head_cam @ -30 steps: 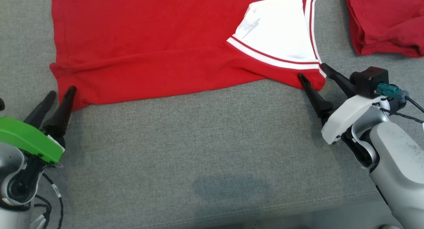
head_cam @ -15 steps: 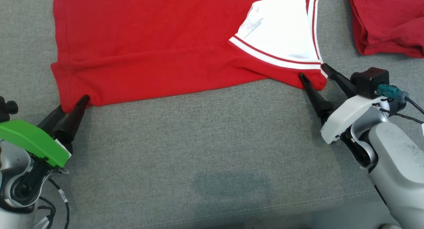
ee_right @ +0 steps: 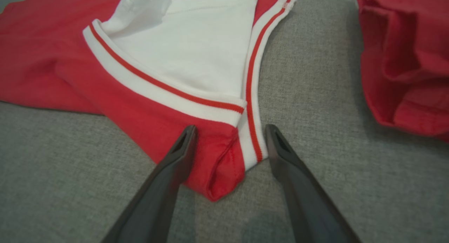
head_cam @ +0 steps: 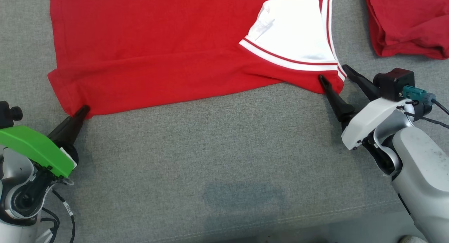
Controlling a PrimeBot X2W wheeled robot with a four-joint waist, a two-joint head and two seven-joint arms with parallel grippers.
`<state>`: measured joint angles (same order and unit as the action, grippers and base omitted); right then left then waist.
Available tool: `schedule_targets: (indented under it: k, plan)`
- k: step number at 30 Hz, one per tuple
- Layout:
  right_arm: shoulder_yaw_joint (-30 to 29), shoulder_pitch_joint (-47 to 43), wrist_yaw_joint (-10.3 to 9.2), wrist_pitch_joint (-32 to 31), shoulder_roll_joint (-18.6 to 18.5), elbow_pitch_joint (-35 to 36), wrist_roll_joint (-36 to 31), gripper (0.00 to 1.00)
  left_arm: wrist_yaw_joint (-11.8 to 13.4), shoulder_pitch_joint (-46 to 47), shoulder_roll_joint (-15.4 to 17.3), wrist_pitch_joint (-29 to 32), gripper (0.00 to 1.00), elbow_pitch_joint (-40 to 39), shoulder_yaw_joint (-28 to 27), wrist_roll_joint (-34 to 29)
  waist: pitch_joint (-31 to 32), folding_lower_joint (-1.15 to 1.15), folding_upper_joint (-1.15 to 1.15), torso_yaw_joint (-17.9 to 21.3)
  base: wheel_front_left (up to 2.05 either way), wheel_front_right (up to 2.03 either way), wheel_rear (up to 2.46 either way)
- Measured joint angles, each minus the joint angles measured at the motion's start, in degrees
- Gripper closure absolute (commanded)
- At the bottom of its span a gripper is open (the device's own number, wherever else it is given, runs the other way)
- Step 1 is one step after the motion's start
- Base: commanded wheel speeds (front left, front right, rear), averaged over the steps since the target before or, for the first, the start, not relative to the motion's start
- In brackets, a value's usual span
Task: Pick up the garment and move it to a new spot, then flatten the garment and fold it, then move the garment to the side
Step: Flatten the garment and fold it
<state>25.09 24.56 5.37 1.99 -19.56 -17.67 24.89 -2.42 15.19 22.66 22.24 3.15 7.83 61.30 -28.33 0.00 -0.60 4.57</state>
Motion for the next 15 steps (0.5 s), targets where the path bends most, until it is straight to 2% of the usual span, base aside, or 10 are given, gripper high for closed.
schedule_targets:
  k: [5, 6, 7, 8, 9, 15]
  plan:
    - [0.0, 0.3, 0.01, -0.5, 0.6, -1.0, 1.5, 0.00, 0.0, 0.1, 0.0, 0.5, 1.00, 0.0, 0.0, 0.2, 0.0, 0.00, 0.00, -0.2, 0.00, 0.00, 0.00]
    - [-0.1, 0.4, 0.01, -0.6, 1.0, -1.3, 2.3, 0.22, 0.0, 0.2, 0.0, 0.7, 1.00, 0.0, 0.1, 0.3, 0.0, 0.00, 0.00, -0.2, 0.00, 0.00, 0.00]
    - [-0.2, 0.6, 0.02, -0.9, 1.5, -1.6, 3.0, 0.65, 0.0, 0.3, 0.0, 0.7, 1.00, 0.0, 0.1, 0.4, -0.1, 0.00, 0.00, -0.2, 0.00, 0.00, 0.00]
    - [-0.2, 0.7, 0.02, -1.1, 1.7, -1.7, 3.3, 0.78, 0.0, 0.4, 0.0, 1.0, 1.00, 0.1, 0.2, 0.5, -0.1, 0.00, 0.00, -0.3, 0.00, 0.00, 0.00]
    - [-0.3, 0.9, 0.04, -1.3, 1.8, -1.9, 3.6, 1.00, 0.0, 0.6, 0.0, 1.0, 1.00, 0.1, 0.4, 0.5, -0.1, 0.00, 0.00, -0.3, 0.00, 0.00, 0.00]
    - [-0.3, 1.2, 0.62, -2.3, 3.3, -2.4, 6.5, 1.00, -0.1, 1.6, -0.2, 1.9, 1.00, 0.4, 1.1, 2.1, 0.2, 0.00, 0.00, -0.5, 0.00, 0.00, 0.00]
